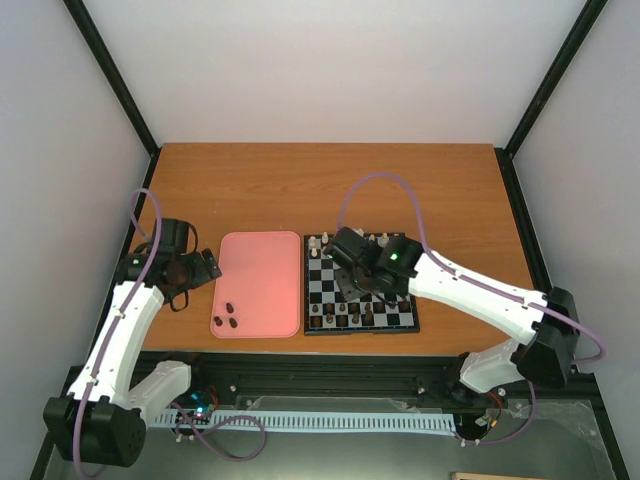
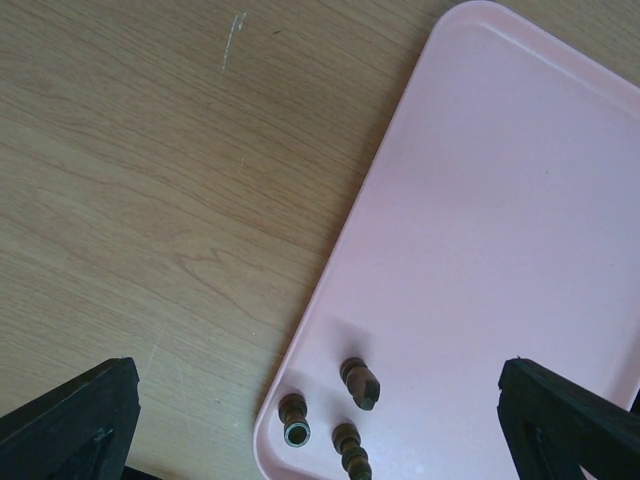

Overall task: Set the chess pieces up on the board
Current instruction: Place the chess piece on the chessboard, then pick up the chess piece from the storage box.

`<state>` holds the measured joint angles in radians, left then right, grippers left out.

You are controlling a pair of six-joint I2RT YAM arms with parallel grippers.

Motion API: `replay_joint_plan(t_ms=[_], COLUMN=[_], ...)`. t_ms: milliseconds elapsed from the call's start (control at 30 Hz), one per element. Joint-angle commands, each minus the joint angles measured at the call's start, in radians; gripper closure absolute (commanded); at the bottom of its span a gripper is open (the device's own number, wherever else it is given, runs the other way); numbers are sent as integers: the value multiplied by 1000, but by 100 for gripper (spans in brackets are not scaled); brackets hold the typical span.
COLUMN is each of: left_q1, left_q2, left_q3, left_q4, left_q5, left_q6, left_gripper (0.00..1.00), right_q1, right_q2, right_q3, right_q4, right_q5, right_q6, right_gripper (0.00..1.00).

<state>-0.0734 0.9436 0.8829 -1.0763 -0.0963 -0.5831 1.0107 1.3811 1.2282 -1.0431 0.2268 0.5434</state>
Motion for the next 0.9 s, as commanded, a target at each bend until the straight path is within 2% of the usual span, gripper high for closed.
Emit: replay_joint_plan(t_ms=[0, 267, 433, 633, 867], left_q1=[4, 4, 5, 5, 5], left_q2=[26, 92, 111, 99, -4], left_q3=[68, 249, 461, 720, 774], left_q4=[-28, -77, -153, -229, -197], left_q5=[-32, -79, -142, -190, -223], left_q6=[6, -1, 0, -22, -62], left_gripper=[0, 0, 0, 0, 0], right_q1=[33, 112, 128, 135, 172], right_q2=[98, 328, 430, 555, 717], right_q3=[101, 316, 384, 499, 644], right_q4=[58, 191, 284, 274, 203], right_q5=[-16, -131, -249, -375, -495], right_q6=[-73, -164, -189, -265, -340], right_gripper=[57, 56, 55, 56, 58])
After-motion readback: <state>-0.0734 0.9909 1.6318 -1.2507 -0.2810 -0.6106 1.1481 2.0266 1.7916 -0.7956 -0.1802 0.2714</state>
